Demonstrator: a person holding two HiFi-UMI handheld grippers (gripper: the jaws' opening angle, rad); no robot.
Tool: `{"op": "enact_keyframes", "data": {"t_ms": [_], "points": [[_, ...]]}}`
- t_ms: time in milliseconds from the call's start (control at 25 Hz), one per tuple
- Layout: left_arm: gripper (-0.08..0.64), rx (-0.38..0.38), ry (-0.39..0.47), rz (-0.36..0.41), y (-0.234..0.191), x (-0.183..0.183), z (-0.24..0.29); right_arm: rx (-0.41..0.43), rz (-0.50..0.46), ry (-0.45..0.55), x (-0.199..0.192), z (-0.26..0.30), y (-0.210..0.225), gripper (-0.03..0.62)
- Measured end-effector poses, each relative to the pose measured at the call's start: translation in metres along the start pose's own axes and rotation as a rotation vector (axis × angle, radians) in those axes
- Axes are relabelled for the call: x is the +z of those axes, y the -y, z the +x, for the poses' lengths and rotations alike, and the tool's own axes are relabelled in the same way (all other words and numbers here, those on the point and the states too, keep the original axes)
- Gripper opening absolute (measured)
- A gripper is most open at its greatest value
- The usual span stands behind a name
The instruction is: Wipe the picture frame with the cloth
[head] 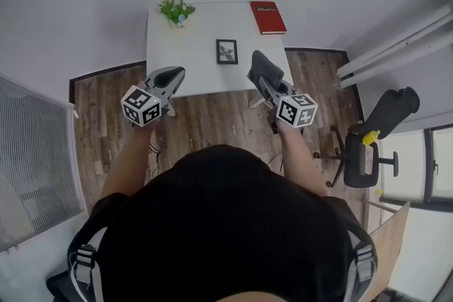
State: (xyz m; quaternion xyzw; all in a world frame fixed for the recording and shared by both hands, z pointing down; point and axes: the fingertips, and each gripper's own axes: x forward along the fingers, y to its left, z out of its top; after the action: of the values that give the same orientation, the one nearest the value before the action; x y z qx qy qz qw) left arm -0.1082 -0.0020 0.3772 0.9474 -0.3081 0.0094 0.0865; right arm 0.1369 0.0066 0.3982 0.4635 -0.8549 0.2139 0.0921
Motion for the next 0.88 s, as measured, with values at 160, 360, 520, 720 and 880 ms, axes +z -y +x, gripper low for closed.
{"op": "enact_keyframes", "data": {"t_ms": [160, 360, 520, 720, 880], "points": [[0.02, -0.009, 0.019, -0.015, 0.002, 0.0, -0.009, -0.008, -0.007, -0.015, -0.001, -0.004, -0.006, 0.043], [0.02, 0.012, 0.043, -0.041, 0.007, -0.002, -0.024, 0.002, -0.032, 0.003, 0.011, -0.013, -0.014, 0.043], [0.02, 0.023, 0.041, -0.042, 0.013, -0.003, -0.03, 0.013, -0.031, 0.014, 0.012, -0.015, -0.016, 0.043], [0.02, 0.035, 0.028, -0.022, 0.017, 0.0, -0.036, 0.031, -0.025, 0.021, 0.012, -0.015, -0.016, 0.043], [0.02, 0.057, 0.027, -0.008, 0.012, 0.005, -0.036, 0.025, -0.008, 0.025, 0.015, -0.01, -0.004, 0.043]]}}
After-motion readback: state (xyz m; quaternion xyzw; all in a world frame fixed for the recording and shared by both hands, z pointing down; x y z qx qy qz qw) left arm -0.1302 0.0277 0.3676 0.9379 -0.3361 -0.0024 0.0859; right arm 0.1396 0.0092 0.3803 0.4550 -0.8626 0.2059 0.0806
